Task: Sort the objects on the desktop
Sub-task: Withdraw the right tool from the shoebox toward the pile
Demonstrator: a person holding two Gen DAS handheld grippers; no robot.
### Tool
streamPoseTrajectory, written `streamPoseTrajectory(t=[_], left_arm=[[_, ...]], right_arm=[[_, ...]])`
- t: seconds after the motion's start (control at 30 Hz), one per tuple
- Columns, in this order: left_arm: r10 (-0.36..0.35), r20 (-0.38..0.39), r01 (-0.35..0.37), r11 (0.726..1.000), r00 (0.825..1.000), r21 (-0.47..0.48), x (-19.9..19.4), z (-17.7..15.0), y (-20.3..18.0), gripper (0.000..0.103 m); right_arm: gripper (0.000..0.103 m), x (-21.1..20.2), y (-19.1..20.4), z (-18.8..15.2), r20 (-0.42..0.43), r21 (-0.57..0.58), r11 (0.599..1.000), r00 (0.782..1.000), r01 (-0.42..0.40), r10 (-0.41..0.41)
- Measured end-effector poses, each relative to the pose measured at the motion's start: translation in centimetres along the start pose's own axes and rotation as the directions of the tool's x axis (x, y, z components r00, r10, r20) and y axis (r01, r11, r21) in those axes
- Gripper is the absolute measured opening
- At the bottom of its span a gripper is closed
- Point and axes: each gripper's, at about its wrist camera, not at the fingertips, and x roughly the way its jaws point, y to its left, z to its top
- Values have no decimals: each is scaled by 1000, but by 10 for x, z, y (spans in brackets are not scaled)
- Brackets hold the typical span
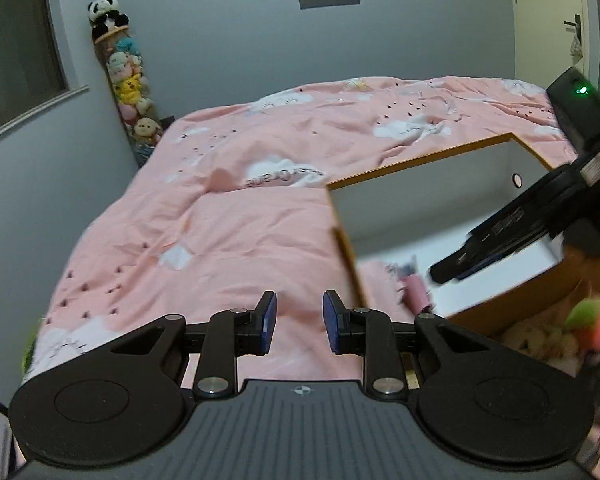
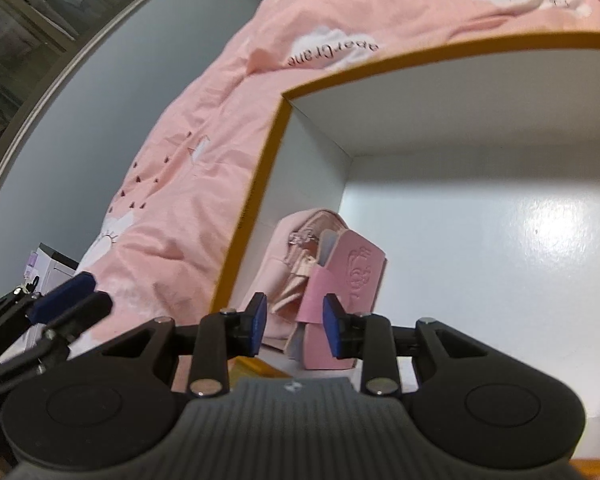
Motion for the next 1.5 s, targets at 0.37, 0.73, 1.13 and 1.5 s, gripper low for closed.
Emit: streamPoseTrajectory(t=[0.37,0.73,1.13,1.5], left_arm=[[111,-9,-111,991,994,-81,-10,-46,49,30],[111,-9,-111,984,994,-140,-11,-57,59,30],[87,15,-85,989,996,-118,-25,-46,46,30],[-222,-54,208,961,974,-184,-28,-10,6,30]], right_arm=[[35,-39,18,-17,106,-20,1000,994,10,-8],[35,-69,15,-32,180,11,998,982,58,-59],[35,-99,-7,-56,208,57,992,971,112,-122],[35,-92,-22,-85,10,61,987,989,148,-148]])
